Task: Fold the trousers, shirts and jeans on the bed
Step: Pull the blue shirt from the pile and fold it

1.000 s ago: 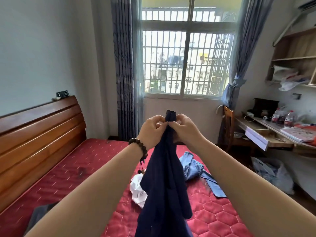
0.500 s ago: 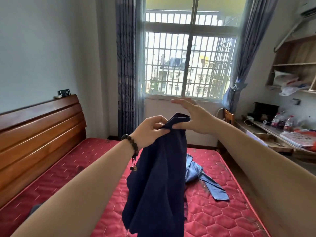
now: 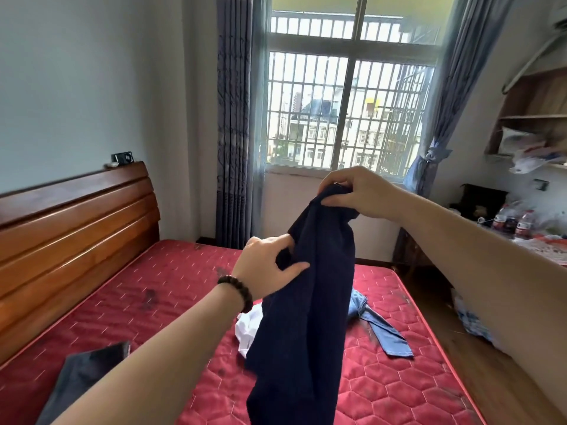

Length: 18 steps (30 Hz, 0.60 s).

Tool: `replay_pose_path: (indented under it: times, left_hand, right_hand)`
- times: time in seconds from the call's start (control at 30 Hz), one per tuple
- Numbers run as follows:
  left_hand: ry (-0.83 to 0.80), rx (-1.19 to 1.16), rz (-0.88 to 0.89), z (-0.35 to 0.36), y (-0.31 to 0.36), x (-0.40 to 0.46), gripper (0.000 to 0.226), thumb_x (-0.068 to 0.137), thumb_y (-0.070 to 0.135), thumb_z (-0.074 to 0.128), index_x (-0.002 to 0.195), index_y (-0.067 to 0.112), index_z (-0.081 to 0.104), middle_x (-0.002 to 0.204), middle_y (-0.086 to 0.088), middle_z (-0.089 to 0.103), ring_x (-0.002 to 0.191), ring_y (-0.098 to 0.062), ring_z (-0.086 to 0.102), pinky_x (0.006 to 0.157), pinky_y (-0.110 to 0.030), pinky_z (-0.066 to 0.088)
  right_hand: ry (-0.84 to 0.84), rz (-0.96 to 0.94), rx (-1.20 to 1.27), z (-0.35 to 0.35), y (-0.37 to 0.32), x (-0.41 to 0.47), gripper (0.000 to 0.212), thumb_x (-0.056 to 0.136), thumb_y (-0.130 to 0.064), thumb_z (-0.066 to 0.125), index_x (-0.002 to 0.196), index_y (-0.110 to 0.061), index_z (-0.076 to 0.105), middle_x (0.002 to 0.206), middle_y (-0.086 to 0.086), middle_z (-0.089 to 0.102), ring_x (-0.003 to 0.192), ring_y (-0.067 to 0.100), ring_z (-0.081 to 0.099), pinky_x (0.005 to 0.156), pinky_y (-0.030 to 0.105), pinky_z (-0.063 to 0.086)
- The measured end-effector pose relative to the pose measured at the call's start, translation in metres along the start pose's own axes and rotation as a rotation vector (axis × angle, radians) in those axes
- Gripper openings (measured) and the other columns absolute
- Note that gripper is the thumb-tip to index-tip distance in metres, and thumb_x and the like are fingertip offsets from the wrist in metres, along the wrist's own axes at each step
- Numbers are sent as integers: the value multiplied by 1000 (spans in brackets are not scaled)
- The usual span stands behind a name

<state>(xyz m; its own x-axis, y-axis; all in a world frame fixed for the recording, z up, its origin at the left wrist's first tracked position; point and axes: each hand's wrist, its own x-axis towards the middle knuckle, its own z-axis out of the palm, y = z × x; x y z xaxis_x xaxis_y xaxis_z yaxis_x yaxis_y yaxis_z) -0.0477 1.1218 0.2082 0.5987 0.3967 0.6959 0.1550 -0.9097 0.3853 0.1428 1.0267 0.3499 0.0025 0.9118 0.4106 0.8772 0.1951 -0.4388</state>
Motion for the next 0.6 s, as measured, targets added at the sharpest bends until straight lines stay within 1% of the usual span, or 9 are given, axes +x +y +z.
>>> replay_pose_path:
  times: [0.07,0.13,0.27,0.3,0.37,0.43,0.5,0.57,0.6]
  left_hand:
    - [-17,51,-2,4,-4,-2,23,81,37,69,79,16,61,72,11,58,69,-16,58,76,-35,46]
    - [-55,17,-6,7,-9,-4,17,83,26,69,79,11,63,71,8,53,70,-19,56,73,-33,45]
    - [-99,-202,-173,8,-12,0,26,90,11,56,69,-3,50,63,-13,49,59,-18,44,58,-38,38]
    - [-57,-238,-231,5,-13,4,30,91,10,53,64,-3,46,59,-12,44,55,-16,39,54,-37,34]
    - [99,-250,-287,-3,-19,12,42,92,15,55,55,10,37,53,1,33,51,-10,29,51,-31,27]
    - [183,-230,-222,-11,-23,14,47,89,29,61,50,19,36,47,10,32,47,-7,30,48,-22,26]
    - [23,-168,-93,-9,-23,3,35,84,41,67,55,27,51,54,13,47,53,-4,44,54,-16,36]
    - [-272,-44,-60,1,-27,-9,25,82,45,68,75,21,68,72,10,62,65,-2,55,65,-22,46]
    - [-335,-5,-65,3,-33,-12,26,83,43,68,78,17,70,75,8,64,67,-3,58,67,-25,48]
  right_hand:
    - [-26,11,-3,-4,-1,-1,9,85,-15,71,89,-23,71,77,-20,69,74,-6,63,61,5,45]
    - [-24,26,-9,-9,0,-3,9,85,-17,71,87,-26,71,81,-20,69,74,-6,63,61,6,46]
    - [3,62,-76,-17,4,-11,15,86,-23,69,81,-36,66,78,-29,65,74,-11,60,60,1,41]
    - [-3,69,-115,-20,6,-13,17,87,-23,69,79,-38,64,77,-30,64,74,-12,59,59,2,41]
    - [-16,83,-184,-24,10,-16,18,86,-23,68,78,-38,63,75,-25,64,73,-12,58,59,7,41]
    - [35,81,-195,-26,15,-17,13,84,-20,67,80,-32,65,76,-19,63,71,-11,57,61,16,41]
    - [130,80,-160,-24,16,-16,9,83,-15,66,82,-24,65,78,-16,62,68,-6,58,60,19,44]
    - [125,99,-162,-23,15,-16,8,81,-12,64,82,-19,63,77,-11,61,66,2,59,55,18,46]
    - [87,105,-194,-23,14,-17,7,80,-11,63,81,-18,62,76,-10,61,65,6,59,53,17,46]
